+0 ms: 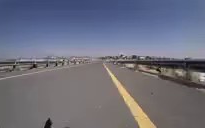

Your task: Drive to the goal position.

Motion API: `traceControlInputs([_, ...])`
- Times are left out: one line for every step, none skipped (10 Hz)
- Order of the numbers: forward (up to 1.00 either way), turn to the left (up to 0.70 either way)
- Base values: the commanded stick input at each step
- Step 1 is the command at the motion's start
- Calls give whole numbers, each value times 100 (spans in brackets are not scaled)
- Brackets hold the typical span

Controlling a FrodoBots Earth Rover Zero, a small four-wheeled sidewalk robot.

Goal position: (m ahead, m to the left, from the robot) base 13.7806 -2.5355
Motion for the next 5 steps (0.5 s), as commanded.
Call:
traceControlInputs([100, 0])
traceControlInputs([100, 0])
traceControlInputs([100, 0])
traceControlInputs([100, 0])
traceControlInputs([100, 0])
